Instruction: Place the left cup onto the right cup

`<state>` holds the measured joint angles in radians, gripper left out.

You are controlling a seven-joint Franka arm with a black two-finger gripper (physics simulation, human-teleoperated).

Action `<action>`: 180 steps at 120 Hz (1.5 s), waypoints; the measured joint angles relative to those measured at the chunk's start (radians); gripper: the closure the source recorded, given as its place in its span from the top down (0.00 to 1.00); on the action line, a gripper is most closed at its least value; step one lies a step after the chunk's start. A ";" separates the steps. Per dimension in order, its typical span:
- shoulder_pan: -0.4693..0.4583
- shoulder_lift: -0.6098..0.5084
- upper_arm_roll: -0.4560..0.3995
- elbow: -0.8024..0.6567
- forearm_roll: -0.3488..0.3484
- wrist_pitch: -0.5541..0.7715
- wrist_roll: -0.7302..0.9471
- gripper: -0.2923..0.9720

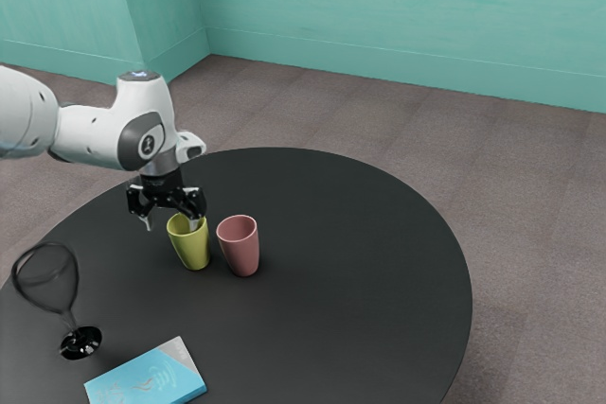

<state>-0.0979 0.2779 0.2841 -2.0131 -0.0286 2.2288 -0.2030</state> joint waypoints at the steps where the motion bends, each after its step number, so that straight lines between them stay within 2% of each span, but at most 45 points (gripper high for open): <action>1: 0.000 0.000 0.000 -0.003 0.000 0.003 -0.003 0.75; 18: 0.004 -0.002 0.000 -0.036 -0.005 0.036 -0.046 0.72; 43: 0.005 -0.009 0.000 -0.040 -0.003 0.059 -0.091 0.36; 66: 0.001 -0.013 0.000 -0.039 0.001 0.069 -0.122 0.22; 116: 0.004 -0.040 0.002 -0.042 0.014 0.062 -0.172 0.16; 136: -0.001 -0.174 0.002 -0.023 0.022 0.018 -0.176 0.15; 147: 0.002 -0.202 -0.035 0.071 0.009 -0.051 -0.172 0.15; 160: -0.002 -0.166 -0.127 0.178 -0.033 -0.117 -0.167 0.15; 170: -0.037 -0.138 -0.155 0.202 -0.068 -0.148 -0.164 0.15; 180: -0.030 -0.115 -0.161 0.201 -0.091 -0.166 -0.160 0.15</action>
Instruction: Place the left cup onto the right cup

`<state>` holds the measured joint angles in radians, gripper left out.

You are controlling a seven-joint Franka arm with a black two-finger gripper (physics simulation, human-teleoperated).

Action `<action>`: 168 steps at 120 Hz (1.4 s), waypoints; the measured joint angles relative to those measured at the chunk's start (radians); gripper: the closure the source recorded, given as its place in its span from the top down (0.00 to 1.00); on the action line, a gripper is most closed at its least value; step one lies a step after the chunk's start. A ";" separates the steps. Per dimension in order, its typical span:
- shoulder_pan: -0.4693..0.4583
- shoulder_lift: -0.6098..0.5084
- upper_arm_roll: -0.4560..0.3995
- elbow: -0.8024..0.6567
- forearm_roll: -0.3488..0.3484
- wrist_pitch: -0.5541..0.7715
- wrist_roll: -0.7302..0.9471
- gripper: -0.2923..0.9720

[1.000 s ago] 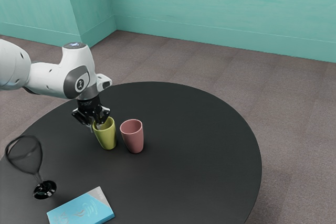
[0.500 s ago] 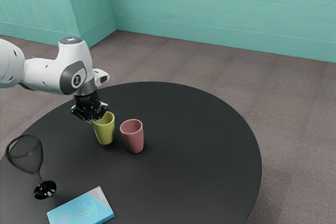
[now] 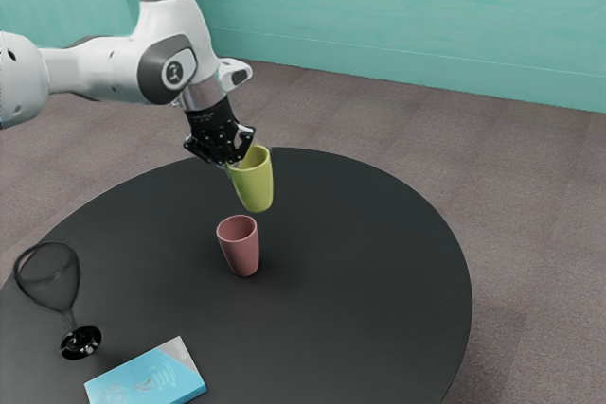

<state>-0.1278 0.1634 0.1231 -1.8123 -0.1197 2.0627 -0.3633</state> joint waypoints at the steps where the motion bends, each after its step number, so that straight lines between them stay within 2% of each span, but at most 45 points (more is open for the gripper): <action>1: 0.002 0.002 0.000 0.000 -0.002 -0.001 0.000 0.15; 51: 0.085 0.051 0.001 -0.024 -0.056 -0.013 0.014 0.15; 168: 0.086 0.020 0.004 -0.121 -0.087 -0.005 0.026 0.15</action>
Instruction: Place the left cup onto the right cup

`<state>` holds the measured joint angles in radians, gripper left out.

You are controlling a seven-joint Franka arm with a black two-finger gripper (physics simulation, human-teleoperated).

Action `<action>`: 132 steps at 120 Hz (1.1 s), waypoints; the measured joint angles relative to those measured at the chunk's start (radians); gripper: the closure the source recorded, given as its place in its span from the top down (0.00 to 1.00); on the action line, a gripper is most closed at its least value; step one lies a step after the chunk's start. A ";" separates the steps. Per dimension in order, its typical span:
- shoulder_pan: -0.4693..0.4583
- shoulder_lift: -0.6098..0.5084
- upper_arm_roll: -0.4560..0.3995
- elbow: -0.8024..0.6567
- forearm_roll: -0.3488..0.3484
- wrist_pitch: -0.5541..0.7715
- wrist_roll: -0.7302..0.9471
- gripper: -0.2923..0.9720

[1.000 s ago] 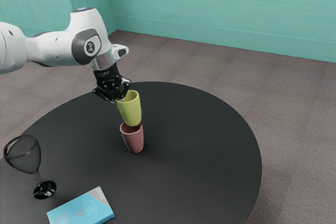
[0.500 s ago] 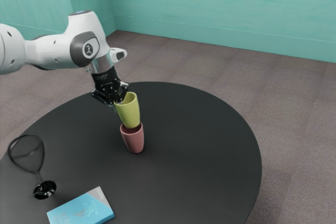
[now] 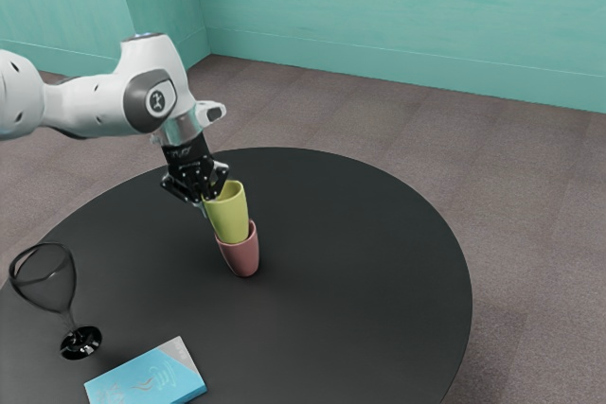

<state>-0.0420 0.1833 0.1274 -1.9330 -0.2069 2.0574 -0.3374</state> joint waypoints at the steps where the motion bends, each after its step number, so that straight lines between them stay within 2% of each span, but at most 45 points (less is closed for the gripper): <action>1: 0.000 0.000 0.000 -0.001 0.000 0.001 0.000 0.15; 31: -0.002 0.007 0.001 -0.003 0.007 0.029 -0.003 0.15; 66: -0.001 0.028 0.002 -0.006 0.047 0.095 -0.011 0.15; 85: -0.004 0.026 0.001 -0.004 0.043 0.112 -0.008 0.42; 96: -0.004 0.020 0.001 -0.003 0.043 0.117 -0.007 0.54; 112: -0.003 0.006 0.001 -0.002 0.043 0.117 -0.005 0.64; 132: -0.004 -0.039 0.004 -0.001 0.044 0.099 -0.002 0.70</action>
<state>-0.0458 0.1444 0.1317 -1.9339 -0.1634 2.1562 -0.3397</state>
